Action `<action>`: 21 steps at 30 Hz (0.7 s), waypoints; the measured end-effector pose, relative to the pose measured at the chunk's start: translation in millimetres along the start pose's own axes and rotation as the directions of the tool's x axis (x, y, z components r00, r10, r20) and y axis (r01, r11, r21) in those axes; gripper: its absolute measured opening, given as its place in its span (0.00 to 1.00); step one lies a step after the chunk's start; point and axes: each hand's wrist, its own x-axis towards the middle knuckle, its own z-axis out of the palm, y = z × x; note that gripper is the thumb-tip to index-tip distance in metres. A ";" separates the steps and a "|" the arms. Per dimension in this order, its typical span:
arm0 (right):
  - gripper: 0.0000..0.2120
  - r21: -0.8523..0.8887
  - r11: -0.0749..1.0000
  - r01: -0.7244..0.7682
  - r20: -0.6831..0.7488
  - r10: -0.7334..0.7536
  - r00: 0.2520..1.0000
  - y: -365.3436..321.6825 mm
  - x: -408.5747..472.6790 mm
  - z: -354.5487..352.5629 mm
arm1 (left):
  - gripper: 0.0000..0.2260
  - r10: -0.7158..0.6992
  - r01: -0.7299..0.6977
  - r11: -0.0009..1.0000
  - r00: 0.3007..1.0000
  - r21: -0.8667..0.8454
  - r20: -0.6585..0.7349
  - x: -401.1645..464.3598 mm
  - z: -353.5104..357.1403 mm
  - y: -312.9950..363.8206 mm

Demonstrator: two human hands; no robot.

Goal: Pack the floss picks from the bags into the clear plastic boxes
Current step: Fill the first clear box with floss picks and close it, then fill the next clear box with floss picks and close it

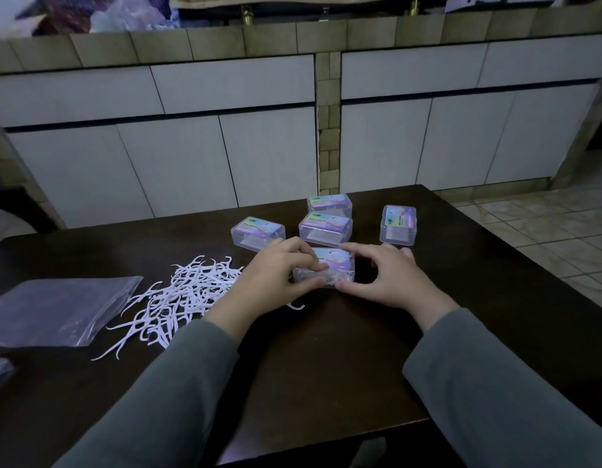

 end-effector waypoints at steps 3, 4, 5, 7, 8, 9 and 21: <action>0.35 -0.125 0.988 0.089 -0.077 -0.099 0.992 -6.2 1.5 3.8 | 0.10 -0.127 0.105 0.983 0.981 -0.154 -0.147 3.0 -8.3 -7.6; 0.35 -0.143 0.983 0.115 -0.097 -0.130 0.987 -10.8 1.5 4.9 | 0.10 -0.184 0.157 0.979 0.957 -0.132 -0.225 5.4 -9.9 -14.0; 0.34 -0.156 0.977 0.143 -0.115 -0.162 0.980 -15.7 1.9 6.7 | 0.11 -0.239 0.228 0.971 0.932 -0.073 -0.272 8.3 -11.2 -21.8; 0.30 -0.194 0.960 0.203 -0.126 -0.230 0.965 -24.6 3.4 10.7 | 0.15 -0.326 0.355 0.934 0.900 0.051 -0.290 13.1 -12.0 -38.6; 0.27 -0.208 0.953 0.222 -0.123 -0.250 0.960 -27.8 4.5 12.6 | 0.17 -0.360 0.397 0.912 0.895 0.101 -0.264 14.8 -11.6 -45.7; 0.25 -0.205 0.952 0.228 -0.121 -0.256 0.959 -29.8 5.9 14.2 | 0.18 -0.396 0.432 0.890 0.890 0.146 -0.226 16.0 -10.9 -50.9; 0.24 -0.138 0.986 0.090 -0.150 -0.111 0.982 -44.4 31.1 30.9 | 0.15 -0.508 0.540 0.824 0.838 0.172 -0.198 4.3 -23.0 -64.1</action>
